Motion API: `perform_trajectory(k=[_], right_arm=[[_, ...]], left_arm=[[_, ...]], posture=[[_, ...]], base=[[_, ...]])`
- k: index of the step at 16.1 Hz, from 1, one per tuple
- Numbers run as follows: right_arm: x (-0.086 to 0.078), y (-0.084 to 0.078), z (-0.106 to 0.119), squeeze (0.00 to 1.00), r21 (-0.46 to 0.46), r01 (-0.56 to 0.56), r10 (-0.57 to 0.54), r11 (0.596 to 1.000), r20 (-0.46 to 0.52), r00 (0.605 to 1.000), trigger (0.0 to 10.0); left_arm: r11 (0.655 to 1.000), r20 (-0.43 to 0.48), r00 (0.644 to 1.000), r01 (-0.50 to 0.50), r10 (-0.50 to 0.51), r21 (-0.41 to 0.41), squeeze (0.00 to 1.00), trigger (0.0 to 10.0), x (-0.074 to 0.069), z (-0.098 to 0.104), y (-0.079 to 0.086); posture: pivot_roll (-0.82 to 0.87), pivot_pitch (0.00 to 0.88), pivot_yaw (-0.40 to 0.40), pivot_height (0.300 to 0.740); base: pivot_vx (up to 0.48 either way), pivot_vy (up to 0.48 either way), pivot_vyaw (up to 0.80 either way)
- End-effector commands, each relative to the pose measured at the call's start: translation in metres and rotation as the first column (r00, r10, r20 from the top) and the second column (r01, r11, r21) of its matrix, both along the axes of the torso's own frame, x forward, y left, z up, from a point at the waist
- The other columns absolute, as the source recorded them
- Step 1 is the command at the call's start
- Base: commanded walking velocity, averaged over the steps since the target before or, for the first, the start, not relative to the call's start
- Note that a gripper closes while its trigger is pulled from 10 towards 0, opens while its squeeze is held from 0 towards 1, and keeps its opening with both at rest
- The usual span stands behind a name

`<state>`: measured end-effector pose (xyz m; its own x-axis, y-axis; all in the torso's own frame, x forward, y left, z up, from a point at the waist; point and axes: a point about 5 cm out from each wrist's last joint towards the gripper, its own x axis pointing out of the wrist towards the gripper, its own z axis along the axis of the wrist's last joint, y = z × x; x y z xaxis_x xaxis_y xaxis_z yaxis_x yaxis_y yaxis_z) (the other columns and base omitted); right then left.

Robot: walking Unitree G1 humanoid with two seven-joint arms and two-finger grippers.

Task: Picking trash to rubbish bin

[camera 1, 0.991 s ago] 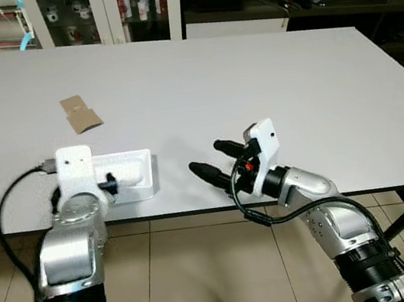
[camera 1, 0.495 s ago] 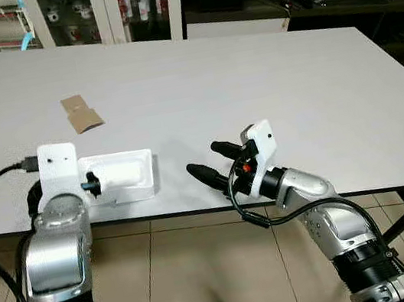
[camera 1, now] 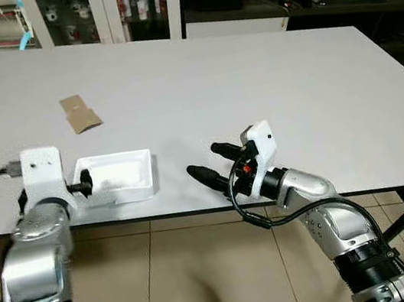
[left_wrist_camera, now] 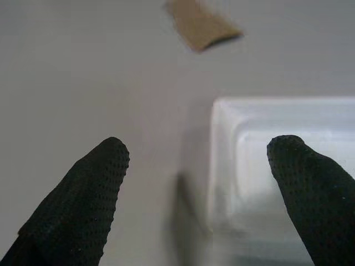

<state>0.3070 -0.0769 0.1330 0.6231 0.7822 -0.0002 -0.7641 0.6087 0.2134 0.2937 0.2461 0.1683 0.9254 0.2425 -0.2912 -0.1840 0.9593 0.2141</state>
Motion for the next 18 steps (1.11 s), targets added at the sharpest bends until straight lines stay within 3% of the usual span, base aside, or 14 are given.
perform_trajectory(k=[1,5,8,11,18], right_arm=[[-0.001,-0.003,0.003,0.0,0.001,-0.001,0.001,1.0,0.008,1.0,10.0],[-0.001,-0.002,0.003,0.0,0.002,-0.007,0.007,1.0,0.005,1.0,10.0],[-0.002,-0.003,0.003,0.0,0.0,-0.01,0.01,1.0,0.002,1.0,10.0],[-0.002,-0.004,0.002,0.0,-0.002,-0.008,0.008,1.0,-0.001,1.0,10.0],[-0.002,-0.003,0.002,0.0,-0.004,-0.014,0.014,1.0,-0.005,1.0,10.0]], left_arm=[[0.996,0.033,0.996,0.083,-0.084,0.009,0.0,10.0,0.001,0.005,0.0],[0.993,0.023,0.993,0.118,-0.118,0.0,0.0,10.0,-0.001,0.004,0.01],[0.974,0.083,0.982,0.178,-0.167,-0.141,0.0,10.0,-0.003,-0.001,0.017],[0.948,0.126,0.981,0.175,-0.146,-0.264,0.0,10.0,-0.008,-0.008,0.03],[0.95,0.112,0.989,0.129,-0.101,-0.285,0.0,10.0,-0.009,-0.022,0.049]], posture=[[0.05,0.055,-0.087,0.74],[0.05,0.058,-0.089,0.74],[0.04,0.059,-0.092,0.74],[0.04,0.061,-0.095,0.74],[0.05,0.063,-0.103,0.74]], base=[[0.0,0.0,0.0],[0.0,0.0,0.0],[0.0,0.0,0.0],[0.0,0.0,0.0],[0.0,0.0,0.0]])
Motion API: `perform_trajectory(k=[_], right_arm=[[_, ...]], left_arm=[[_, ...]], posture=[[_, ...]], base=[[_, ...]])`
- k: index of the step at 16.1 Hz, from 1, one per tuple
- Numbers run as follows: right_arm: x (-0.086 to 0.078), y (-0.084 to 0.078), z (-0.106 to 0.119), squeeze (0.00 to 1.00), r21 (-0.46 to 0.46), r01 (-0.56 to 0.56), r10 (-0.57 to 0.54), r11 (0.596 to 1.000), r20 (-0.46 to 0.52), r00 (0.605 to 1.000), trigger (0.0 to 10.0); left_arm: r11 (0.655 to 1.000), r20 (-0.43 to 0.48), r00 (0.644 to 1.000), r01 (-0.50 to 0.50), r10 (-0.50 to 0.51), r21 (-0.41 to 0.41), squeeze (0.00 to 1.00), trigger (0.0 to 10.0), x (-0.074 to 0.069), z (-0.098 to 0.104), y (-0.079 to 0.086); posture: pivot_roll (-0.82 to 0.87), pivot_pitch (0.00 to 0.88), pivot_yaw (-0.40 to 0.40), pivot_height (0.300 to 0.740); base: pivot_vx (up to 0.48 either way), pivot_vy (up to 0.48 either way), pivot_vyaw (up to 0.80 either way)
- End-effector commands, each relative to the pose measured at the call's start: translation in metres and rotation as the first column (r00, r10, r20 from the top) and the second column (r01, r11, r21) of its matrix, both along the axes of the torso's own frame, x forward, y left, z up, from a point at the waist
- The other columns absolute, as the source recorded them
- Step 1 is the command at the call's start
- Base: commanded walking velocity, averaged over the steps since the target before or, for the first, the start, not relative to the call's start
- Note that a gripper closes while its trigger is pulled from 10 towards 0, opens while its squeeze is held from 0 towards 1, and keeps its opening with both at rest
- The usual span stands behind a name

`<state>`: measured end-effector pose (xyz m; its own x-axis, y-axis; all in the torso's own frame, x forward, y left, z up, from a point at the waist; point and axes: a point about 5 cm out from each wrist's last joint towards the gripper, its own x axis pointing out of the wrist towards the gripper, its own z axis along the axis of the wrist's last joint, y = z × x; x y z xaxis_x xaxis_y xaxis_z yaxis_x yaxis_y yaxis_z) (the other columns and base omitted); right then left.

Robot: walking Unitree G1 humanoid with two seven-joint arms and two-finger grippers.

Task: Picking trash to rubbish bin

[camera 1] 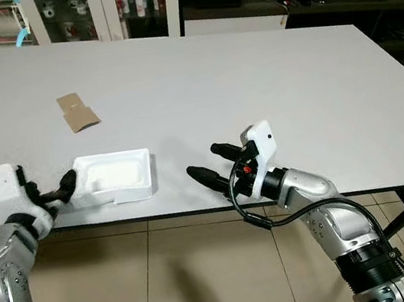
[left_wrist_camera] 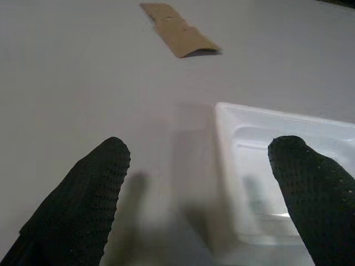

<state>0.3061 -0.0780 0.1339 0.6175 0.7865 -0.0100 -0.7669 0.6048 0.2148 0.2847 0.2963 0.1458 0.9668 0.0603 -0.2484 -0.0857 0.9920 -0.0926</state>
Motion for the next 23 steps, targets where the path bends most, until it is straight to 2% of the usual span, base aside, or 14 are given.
perform_trajectory(k=[1,6,8,11,13,17,22,23], right_arm=[[-0.001,-0.001,0.001,0.0,0.002,-0.009,0.009,1.0,0.002,1.0,10.0],[-0.003,0.001,0.001,0.0,0.007,-0.013,0.013,1.0,-0.001,1.0,10.0],[-0.003,0.001,0.001,0.0,0.009,-0.01,0.01,1.0,-0.003,1.0,10.0],[-0.003,0.002,0.001,0.0,0.011,-0.01,0.01,1.0,-0.004,1.0,10.0],[-0.003,0.002,0.0,0.0,0.013,-0.008,0.008,1.0,-0.007,1.0,10.0],[-0.003,0.001,0.001,0.0,0.013,-0.005,0.005,1.0,-0.006,1.0,10.0],[-0.004,0.002,0.0,0.0,0.015,-0.011,0.011,1.0,-0.011,1.0,10.0],[-0.004,0.002,0.0,0.0,0.014,-0.012,0.012,1.0,-0.011,1.0,10.0]], left_arm=[[1.0,-0.011,1.0,0.009,-0.009,0.005,0.0,10.0,0.003,-0.003,0.001],[0.998,-0.054,0.997,0.052,-0.051,0.018,0.0,10.0,0.018,-0.013,-0.008],[0.998,-0.044,0.997,0.057,-0.055,0.023,0.0,10.0,0.03,-0.006,-0.012],[0.997,-0.023,0.997,0.07,-0.07,0.03,0.0,10.0,0.041,0.007,-0.019],[0.995,-0.07,0.996,0.054,-0.048,0.082,0.0,10.0,0.049,0.01,-0.02],[0.994,-0.117,0.992,0.057,-0.047,0.091,0.0,10.0,0.047,-0.003,-0.018],[0.993,-0.245,0.97,0.041,-0.012,0.112,0.0,10.0,0.038,-0.024,-0.016],[0.993,-0.271,0.963,0.026,0.006,0.113,0.0,9.5,0.038,-0.03,-0.015]], posture=[[0.05,0.063,-0.103,0.74],[0.04,0.061,-0.101,0.74],[0.04,0.06,-0.098,0.74],[0.04,0.058,-0.093,0.74],[0.04,0.061,-0.092,0.74],[0.03,0.06,-0.088,0.74],[0.04,0.06,-0.095,0.74],[0.03,0.06,-0.096,0.74]], base=[[0.0,0.0,0.0],[0.0,0.0,0.0],[0.0,0.0,0.0],[0.0,0.0,0.0],[0.0,0.0,0.0],[0.0,0.0,0.0],[0.0,0.0,0.0],[0.0,0.0,0.0]])
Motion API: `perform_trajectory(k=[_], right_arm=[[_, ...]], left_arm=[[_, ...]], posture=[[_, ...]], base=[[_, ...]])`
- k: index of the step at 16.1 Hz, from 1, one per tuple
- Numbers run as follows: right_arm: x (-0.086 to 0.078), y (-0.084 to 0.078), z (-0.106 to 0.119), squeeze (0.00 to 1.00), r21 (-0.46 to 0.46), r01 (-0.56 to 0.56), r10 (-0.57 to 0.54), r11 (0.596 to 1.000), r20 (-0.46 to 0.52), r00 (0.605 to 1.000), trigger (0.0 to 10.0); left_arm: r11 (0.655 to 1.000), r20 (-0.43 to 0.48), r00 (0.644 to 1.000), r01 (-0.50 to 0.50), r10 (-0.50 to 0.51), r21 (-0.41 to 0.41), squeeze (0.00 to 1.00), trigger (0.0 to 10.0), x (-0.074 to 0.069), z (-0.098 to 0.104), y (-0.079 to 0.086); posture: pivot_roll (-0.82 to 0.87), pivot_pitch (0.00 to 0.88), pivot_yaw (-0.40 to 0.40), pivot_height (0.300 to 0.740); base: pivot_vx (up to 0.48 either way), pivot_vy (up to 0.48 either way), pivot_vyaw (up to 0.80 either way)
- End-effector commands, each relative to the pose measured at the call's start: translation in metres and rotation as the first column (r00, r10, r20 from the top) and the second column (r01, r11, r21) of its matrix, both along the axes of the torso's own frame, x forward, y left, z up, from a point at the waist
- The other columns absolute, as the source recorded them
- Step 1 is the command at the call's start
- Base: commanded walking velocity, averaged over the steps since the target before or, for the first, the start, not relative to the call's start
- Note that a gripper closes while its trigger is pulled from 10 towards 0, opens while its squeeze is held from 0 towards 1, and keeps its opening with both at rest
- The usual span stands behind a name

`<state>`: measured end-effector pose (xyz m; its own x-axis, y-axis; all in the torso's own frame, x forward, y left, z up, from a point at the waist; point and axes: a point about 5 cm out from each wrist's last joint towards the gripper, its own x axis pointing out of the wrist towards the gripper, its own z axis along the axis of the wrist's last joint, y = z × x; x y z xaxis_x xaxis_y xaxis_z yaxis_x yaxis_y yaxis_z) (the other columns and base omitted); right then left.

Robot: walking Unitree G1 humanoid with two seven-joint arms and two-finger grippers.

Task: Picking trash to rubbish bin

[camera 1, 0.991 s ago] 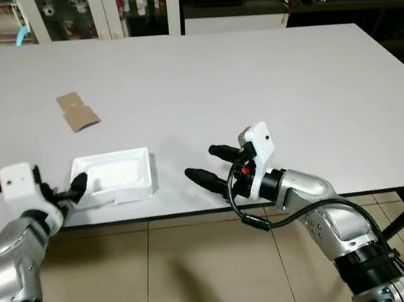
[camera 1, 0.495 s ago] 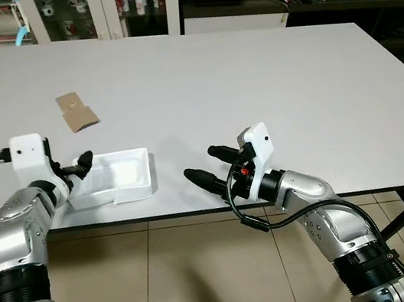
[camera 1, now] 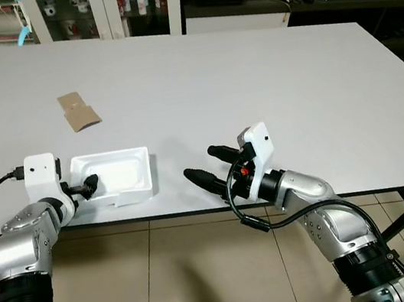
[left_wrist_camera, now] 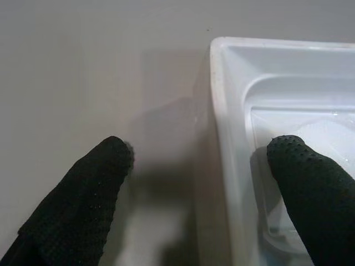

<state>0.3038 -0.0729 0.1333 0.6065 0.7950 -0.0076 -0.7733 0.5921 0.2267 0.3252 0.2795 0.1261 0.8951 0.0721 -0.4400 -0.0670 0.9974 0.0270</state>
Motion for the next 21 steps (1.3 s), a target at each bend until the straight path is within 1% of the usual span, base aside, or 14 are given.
perform_trajectory(k=[1,2,7,10,21], right_arm=[[-0.0013,-0.003,0.0012,0.0,0.005,0.002,-0.002,1.0,-0.002,1.0,10.0],[-0.0015,-0.0035,0.0013,0.0,0.005,0.001,-0.001,1.0,-0.003,1.0,10.0],[-0.0024,-0.0017,0.0009,0.0,0.008,-0.002,0.002,1.0,-0.005,1.0,10.0],[-0.0025,-0.0015,0.001,0.0,0.01,-0.003,0.003,1.0,-0.006,1.0,10.0],[-0.0031,-0.0016,0.001,0.0,0.012,-0.005,0.006,1.0,-0.009,1.0,10.0]], left_arm=[[1.0,-0.063,0.998,-0.019,0.02,0.016,0.0,9.5,-0.0029,-0.0111,0.0017],[1.0,-0.063,0.998,-0.025,0.026,0.018,0.0,0.0,-0.0026,-0.011,0.0021],[1.0,-0.064,0.998,-0.012,0.013,0.013,0.0,0.0,-0.0025,-0.0114,-0.0037],[1.0,-0.077,0.997,-0.003,0.003,0.001,0.0,0.0,-0.0051,-0.0165,-0.0055],[1.0,-0.082,0.997,-0.005,0.006,0.006,0.0,0.0,-0.0054,-0.0176,-0.0028]], posture=[[0.03,0.06,-0.096,0.74],[0.03,0.06,-0.095,0.74],[0.03,0.056,-0.093,0.74],[0.03,0.056,-0.094,0.74],[0.03,0.057,-0.093,0.74]], base=[[0.0,0.0,0.0],[0.0,0.0,0.0],[0.0,0.0,0.0],[0.0,0.0,0.0],[0.0,0.0,0.0]])
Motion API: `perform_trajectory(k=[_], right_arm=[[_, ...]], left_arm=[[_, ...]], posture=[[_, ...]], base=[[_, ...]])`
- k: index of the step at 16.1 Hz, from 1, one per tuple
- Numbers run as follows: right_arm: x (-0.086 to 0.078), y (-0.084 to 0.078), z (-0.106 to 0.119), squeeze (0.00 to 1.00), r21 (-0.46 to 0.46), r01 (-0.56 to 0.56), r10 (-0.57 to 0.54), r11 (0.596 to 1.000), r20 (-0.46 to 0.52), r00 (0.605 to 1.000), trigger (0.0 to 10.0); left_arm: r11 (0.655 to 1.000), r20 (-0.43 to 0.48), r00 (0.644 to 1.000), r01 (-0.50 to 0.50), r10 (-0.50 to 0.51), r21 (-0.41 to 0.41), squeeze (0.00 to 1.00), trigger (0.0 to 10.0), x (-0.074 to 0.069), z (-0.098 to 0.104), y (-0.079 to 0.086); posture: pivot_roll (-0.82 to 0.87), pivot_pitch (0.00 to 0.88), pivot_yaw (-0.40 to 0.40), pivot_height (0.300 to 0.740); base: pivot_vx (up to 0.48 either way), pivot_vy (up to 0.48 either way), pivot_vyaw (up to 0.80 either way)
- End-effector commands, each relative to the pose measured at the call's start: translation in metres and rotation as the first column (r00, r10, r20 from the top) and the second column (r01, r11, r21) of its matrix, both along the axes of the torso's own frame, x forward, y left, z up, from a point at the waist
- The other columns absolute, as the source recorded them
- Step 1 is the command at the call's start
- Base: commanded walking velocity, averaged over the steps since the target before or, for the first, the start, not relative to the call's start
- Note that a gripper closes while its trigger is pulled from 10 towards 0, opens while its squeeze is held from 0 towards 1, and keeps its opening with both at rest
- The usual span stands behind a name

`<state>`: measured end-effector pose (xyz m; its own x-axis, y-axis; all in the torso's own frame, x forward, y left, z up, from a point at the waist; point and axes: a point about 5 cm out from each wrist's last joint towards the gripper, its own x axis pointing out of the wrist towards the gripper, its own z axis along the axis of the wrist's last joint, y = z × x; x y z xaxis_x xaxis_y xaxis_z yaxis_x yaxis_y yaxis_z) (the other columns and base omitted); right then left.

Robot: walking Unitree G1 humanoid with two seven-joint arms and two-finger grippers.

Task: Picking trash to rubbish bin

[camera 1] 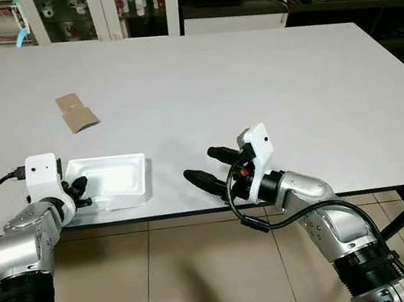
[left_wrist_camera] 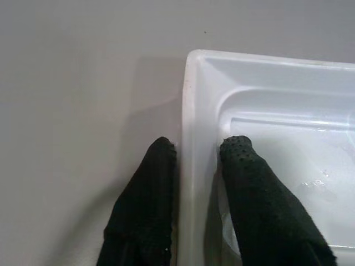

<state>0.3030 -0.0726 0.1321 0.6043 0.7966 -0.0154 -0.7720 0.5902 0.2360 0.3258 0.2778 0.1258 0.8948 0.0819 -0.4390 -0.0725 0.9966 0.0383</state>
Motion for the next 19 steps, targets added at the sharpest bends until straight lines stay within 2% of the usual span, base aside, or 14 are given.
perform_trajectory(k=[1,19], right_arm=[[-0.0022,-0.0018,0.0022,0.0,0.012,-0.003,0.003,1.0,0.003,1.0,10.0],[-0.0033,0.0014,0.0026,0.0,0.017,-0.02,0.02,1.0,0.005,1.0,10.0]], left_arm=[[1.0,-0.082,0.997,0.0,-0.001,-0.006,0.0,0.0,-0.0061,-0.0172,-0.0016],[0.999,-0.044,0.998,0.038,-0.038,-0.013,0.0,0.0,-0.0042,-0.0107,-0.0097]], posture=[[0.03,0.057,-0.093,0.74],[0.03,0.054,-0.092,0.74]], base=[[0.0,0.0,0.0],[0.0,0.0,0.0]])
